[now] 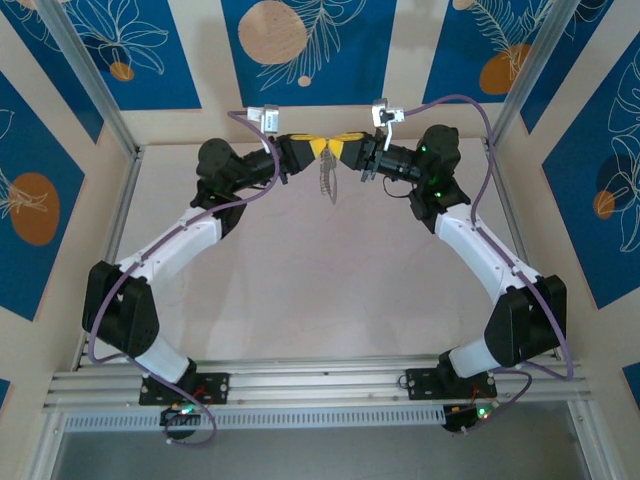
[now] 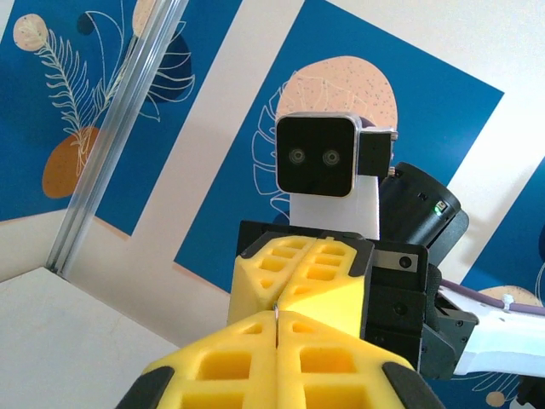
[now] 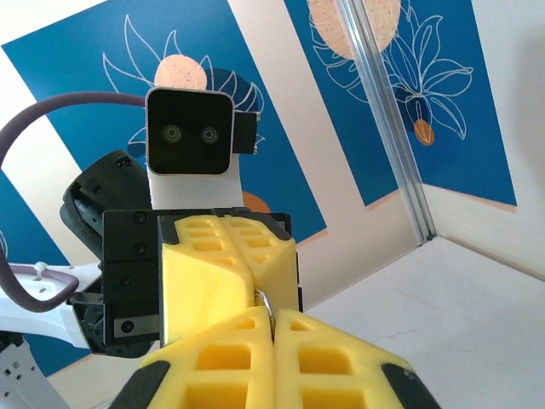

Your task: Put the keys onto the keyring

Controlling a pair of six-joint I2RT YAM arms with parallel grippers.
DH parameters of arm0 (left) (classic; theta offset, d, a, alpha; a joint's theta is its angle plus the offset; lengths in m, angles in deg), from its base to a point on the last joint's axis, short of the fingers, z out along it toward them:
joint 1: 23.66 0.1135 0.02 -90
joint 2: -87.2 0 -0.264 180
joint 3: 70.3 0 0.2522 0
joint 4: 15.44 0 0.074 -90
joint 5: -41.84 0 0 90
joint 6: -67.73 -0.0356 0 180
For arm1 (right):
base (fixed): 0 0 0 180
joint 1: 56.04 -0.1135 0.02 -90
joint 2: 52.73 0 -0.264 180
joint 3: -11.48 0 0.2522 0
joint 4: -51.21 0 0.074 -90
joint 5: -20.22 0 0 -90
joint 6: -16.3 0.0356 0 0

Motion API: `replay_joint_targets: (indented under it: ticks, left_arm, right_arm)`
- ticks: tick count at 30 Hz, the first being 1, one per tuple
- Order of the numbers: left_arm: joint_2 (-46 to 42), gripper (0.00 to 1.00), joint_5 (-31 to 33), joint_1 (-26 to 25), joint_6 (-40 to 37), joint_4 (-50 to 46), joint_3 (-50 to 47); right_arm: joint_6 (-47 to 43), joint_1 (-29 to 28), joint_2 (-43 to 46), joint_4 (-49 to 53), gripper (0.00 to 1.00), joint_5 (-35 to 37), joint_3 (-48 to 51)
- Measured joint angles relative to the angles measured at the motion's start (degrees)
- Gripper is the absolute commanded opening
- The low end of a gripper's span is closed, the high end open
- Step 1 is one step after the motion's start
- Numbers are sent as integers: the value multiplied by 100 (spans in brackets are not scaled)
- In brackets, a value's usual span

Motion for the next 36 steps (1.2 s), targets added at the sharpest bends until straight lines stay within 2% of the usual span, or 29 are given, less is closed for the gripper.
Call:
replay_joint_targets:
  ticks: [5, 7, 9, 12, 15, 24, 29, 36]
  left_arm:
    - [0, 1, -2, 0, 0, -15, 7]
    - [0, 18, -24, -2, -9, -48, 17]
    - [2, 30, -92, 0, -17, -92, 50]
    - [2, 41, -262, 37, -83, -146, 149]
    - [7, 48, -566, 120, -168, -227, 293]
    - [341, 52, -1528, 308, -393, -612, 914]
    - [505, 52, -1766, 326, -780, -1196, 1176]
    - [590, 52, -1945, 326, -927, -1379, 1329]
  right_arm:
    - [-20, 9, 0, 15, 0, -9, 0]
    - [-37, 39, 0, 39, 0, -55, -11]
    - [-57, 103, 0, 157, 0, -140, -52]
    - [-125, 262, -9, 439, 0, -339, -177]
    - [-269, 433, -68, 813, 0, -597, -459]
    - [-1099, 719, -289, 2398, 0, -1515, -1537]
    - [-1506, 750, -435, 3115, 0, -1853, -1952]
    - [-1733, 732, -535, 3569, 0, -2009, -2046]
